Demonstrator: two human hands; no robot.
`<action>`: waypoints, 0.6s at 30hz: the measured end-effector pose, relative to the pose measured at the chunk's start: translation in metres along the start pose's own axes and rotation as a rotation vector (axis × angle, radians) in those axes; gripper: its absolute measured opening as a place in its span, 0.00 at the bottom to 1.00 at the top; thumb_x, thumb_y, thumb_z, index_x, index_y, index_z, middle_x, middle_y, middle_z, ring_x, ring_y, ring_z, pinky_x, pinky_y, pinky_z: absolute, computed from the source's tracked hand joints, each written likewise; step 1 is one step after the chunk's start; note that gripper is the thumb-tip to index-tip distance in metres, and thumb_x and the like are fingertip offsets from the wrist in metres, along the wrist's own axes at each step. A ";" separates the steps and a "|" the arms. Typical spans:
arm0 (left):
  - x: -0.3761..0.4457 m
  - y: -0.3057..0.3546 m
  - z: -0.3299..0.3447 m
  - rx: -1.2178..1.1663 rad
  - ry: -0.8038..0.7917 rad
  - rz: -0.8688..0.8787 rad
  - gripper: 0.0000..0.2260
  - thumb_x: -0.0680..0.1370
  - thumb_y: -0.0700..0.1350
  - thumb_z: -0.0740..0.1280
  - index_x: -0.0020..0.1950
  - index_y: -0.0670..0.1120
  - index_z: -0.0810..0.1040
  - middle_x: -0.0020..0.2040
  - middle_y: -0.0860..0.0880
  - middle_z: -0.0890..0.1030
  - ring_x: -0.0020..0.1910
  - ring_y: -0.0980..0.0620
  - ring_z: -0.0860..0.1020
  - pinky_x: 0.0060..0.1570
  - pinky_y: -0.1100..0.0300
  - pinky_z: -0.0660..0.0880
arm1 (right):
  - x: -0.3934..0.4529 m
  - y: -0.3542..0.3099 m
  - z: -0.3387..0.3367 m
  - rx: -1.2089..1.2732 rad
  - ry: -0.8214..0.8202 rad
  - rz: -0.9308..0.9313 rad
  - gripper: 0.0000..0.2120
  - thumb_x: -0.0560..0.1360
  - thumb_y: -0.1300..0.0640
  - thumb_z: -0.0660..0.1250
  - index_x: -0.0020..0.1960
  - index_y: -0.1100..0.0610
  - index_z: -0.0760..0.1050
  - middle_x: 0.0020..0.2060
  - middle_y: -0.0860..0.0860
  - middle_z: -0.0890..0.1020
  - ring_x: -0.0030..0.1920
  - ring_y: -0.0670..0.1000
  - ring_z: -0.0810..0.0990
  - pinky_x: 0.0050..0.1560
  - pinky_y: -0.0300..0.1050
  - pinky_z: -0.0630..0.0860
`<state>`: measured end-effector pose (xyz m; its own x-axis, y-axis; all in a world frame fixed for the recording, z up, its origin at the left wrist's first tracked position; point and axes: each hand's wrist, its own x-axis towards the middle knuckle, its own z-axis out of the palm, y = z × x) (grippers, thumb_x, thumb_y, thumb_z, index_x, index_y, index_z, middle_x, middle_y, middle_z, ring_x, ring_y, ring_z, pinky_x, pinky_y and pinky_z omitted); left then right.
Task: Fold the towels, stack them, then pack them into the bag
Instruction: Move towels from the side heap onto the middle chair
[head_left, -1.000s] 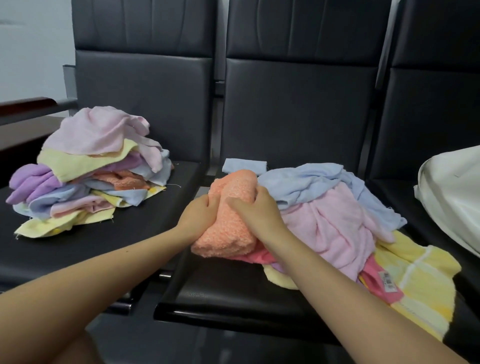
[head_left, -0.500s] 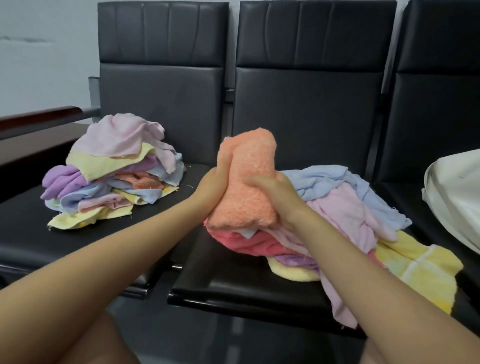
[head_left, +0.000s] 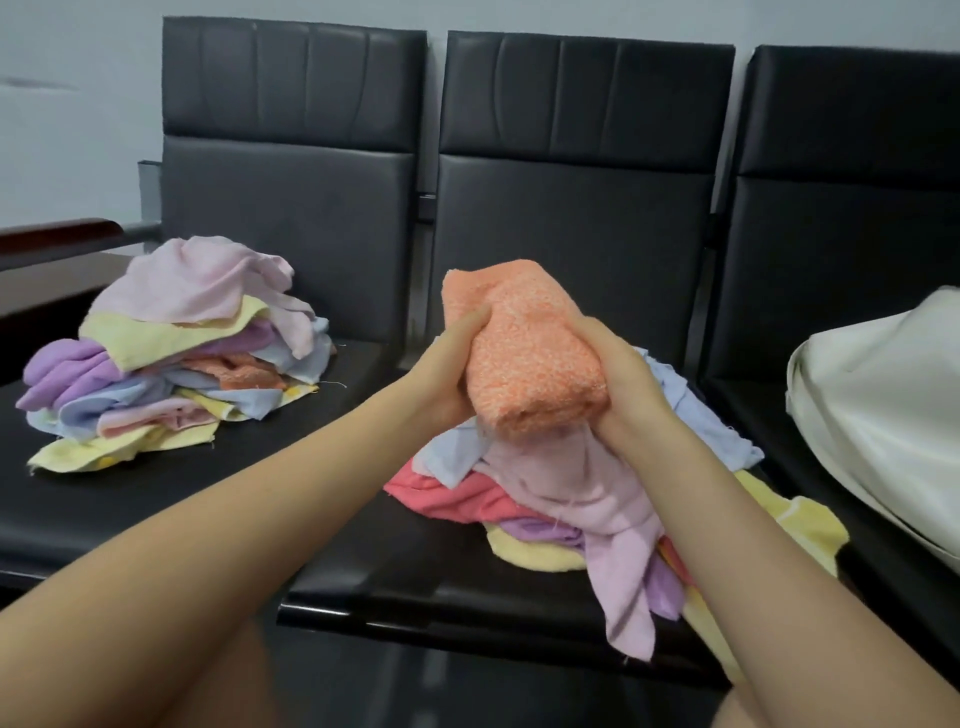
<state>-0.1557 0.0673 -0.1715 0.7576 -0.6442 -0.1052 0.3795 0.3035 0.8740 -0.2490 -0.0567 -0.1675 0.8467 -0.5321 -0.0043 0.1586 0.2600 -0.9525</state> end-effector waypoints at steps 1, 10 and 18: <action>0.007 -0.002 0.003 -0.033 0.025 0.044 0.26 0.78 0.56 0.66 0.70 0.43 0.69 0.62 0.41 0.79 0.59 0.44 0.79 0.53 0.48 0.79 | 0.003 0.004 -0.001 0.058 0.009 0.007 0.22 0.71 0.46 0.74 0.61 0.54 0.77 0.57 0.53 0.82 0.57 0.55 0.81 0.60 0.55 0.77; 0.057 -0.018 0.011 0.013 0.201 0.246 0.21 0.79 0.53 0.66 0.68 0.44 0.71 0.62 0.45 0.79 0.59 0.47 0.79 0.59 0.48 0.77 | 0.042 0.026 0.003 0.096 0.050 0.130 0.13 0.74 0.55 0.72 0.55 0.61 0.77 0.51 0.58 0.84 0.52 0.57 0.84 0.58 0.56 0.79; 0.135 0.014 -0.033 0.459 0.417 0.505 0.30 0.76 0.44 0.69 0.76 0.51 0.61 0.72 0.46 0.66 0.66 0.48 0.70 0.66 0.51 0.70 | 0.151 0.004 0.010 -0.310 0.175 -0.006 0.24 0.73 0.60 0.65 0.68 0.61 0.64 0.52 0.58 0.78 0.54 0.59 0.80 0.58 0.57 0.78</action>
<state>-0.0311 0.0078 -0.1886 0.9503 -0.1626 0.2656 -0.2499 0.1107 0.9619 -0.1151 -0.1283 -0.1685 0.7418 -0.6701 -0.0250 -0.0209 0.0142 -0.9997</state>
